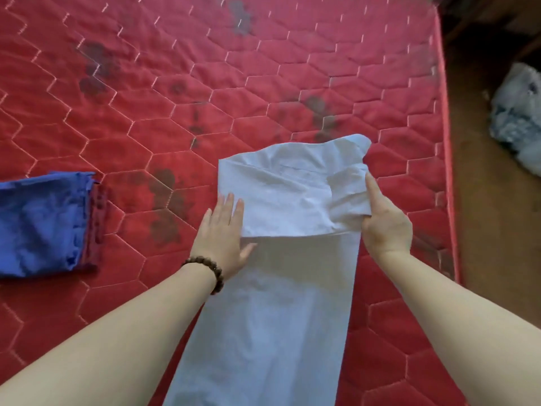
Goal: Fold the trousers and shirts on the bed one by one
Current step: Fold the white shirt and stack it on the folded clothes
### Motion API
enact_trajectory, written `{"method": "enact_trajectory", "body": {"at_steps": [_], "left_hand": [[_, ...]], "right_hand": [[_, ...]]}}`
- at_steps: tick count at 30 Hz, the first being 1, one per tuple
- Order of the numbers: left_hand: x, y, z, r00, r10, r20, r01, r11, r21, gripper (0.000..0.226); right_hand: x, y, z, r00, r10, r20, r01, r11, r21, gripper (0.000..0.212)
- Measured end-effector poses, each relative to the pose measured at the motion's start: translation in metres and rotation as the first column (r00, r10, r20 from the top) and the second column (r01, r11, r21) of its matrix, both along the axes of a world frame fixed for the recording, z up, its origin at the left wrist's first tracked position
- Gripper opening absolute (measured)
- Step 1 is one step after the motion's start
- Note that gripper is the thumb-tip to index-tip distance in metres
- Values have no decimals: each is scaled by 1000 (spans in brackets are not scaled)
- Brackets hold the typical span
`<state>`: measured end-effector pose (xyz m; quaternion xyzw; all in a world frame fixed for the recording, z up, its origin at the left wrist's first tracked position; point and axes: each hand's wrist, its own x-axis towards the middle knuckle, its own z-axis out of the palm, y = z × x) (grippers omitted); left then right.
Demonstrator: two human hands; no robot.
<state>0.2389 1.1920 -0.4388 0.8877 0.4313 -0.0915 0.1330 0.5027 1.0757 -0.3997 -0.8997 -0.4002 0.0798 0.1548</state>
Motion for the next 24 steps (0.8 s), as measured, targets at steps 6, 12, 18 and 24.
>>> {"method": "enact_trajectory", "body": {"at_steps": [6, 12, 18, 24], "left_hand": [[52, -26, -25, 997, 2, -83, -1, 1000, 10, 92], [63, -18, -34, 995, 79, -68, -70, 990, 122, 86], [55, -9, -37, 994, 51, -98, -43, 996, 81, 93], [49, -11, -41, 998, 45, 32, -47, 998, 42, 87]], "right_hand": [[52, -71, -23, 987, -147, 63, 148, 989, -19, 77], [60, -108, -43, 986, -97, 132, 140, 921, -363, 70], [35, -66, -41, 972, 111, 208, -49, 959, -280, 77], [18, 32, -49, 877, 392, 278, -254, 869, -425, 57]]}}
